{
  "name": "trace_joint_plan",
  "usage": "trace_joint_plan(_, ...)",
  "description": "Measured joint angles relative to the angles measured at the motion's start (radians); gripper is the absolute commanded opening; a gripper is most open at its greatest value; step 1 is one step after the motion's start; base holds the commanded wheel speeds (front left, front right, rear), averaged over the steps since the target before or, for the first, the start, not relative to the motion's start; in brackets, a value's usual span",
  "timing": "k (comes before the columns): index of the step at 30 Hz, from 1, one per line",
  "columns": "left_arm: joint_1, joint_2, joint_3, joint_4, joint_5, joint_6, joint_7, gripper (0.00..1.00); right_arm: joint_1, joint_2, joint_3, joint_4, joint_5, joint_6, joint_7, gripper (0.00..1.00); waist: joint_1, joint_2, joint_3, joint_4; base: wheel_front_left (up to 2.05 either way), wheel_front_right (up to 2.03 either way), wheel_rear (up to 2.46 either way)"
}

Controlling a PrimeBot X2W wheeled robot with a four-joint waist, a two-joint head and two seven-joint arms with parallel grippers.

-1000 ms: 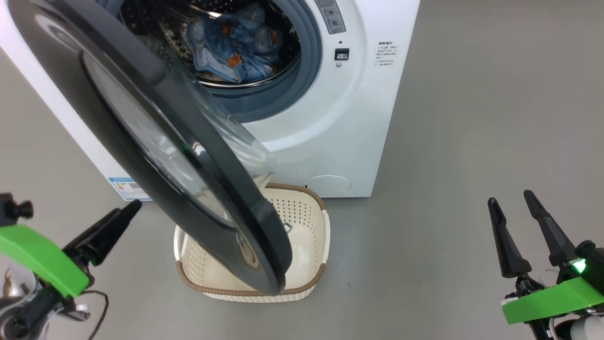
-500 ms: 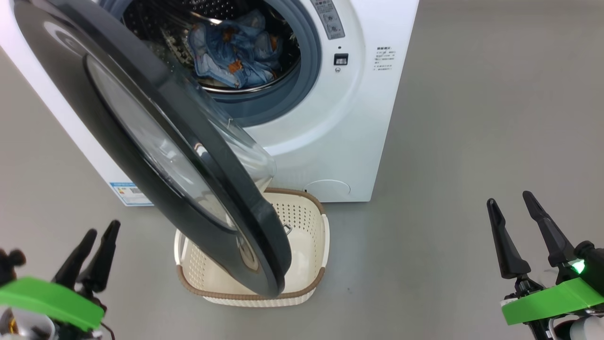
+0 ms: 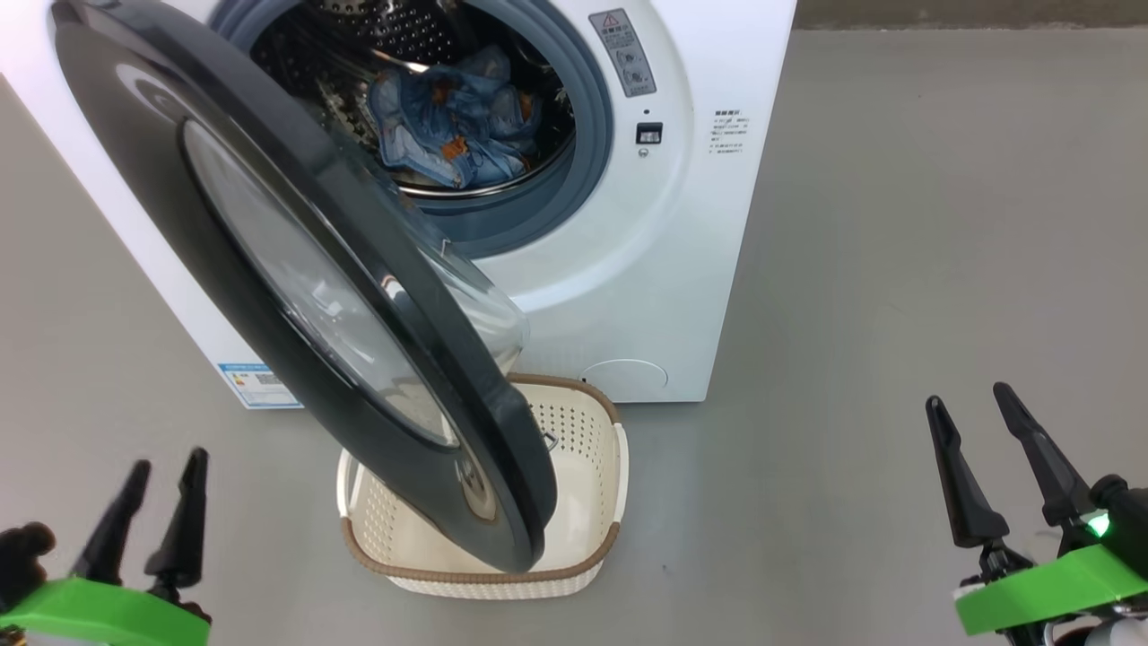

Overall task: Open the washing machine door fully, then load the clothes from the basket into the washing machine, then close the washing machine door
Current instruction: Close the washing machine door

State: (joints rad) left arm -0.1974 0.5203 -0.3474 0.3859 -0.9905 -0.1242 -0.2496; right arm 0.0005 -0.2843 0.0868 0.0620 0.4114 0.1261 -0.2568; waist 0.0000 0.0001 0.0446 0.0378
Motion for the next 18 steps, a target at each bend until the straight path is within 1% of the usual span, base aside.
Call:
trace_joint_plan(5,0.043,-0.061,0.106,-0.019,0.188,-0.002,-0.002,1.00,0.013,0.000,-0.002,0.001,0.000,0.000,0.000,1.00,0.0000,0.0000,-0.009,-0.002,0.00,0.00,0.00)
trace_joint_plan(6,0.043,-0.061,0.106,-0.019,0.188,-0.002,-0.002,1.00,0.013,0.000,-0.002,0.001,0.000,0.000,0.000,1.00,0.0000,0.0000,-0.009,-0.002,0.00,0.00,0.00)
trace_joint_plan(7,0.066,-0.085,0.141,-0.029,0.259,-0.002,-0.002,1.00,0.013,0.000,-0.003,0.002,0.000,0.000,0.000,1.00,0.0000,0.0000,-0.012,-0.005,0.00,0.00,0.00)
trace_joint_plan(10,0.090,-0.117,0.187,-0.052,0.351,-0.002,-0.002,1.00,0.019,0.001,-0.004,0.001,0.000,0.000,0.000,1.00,-0.0001,0.0000,-0.016,-0.009,0.00,0.00,0.00)
trace_joint_plan(13,0.109,-0.147,0.223,-0.072,0.432,-0.002,-0.002,1.00,0.030,0.002,-0.006,0.003,0.000,0.000,0.000,1.00,0.0000,0.0000,-0.018,-0.012,0.00,0.00,0.00)
trace_joint_plan(15,0.115,-0.158,0.236,-0.078,0.450,-0.002,-0.002,1.00,0.030,0.002,-0.007,0.003,0.000,0.000,0.000,1.00,-0.0001,0.0000,-0.019,-0.013,0.00,0.00,0.00)
trace_joint_plan(18,0.127,-0.189,0.274,-0.097,0.524,-0.002,-0.002,1.00,0.030,0.005,-0.011,0.003,0.000,0.000,0.000,1.00,0.0000,0.0000,-0.017,-0.016,0.00,0.00,0.00)
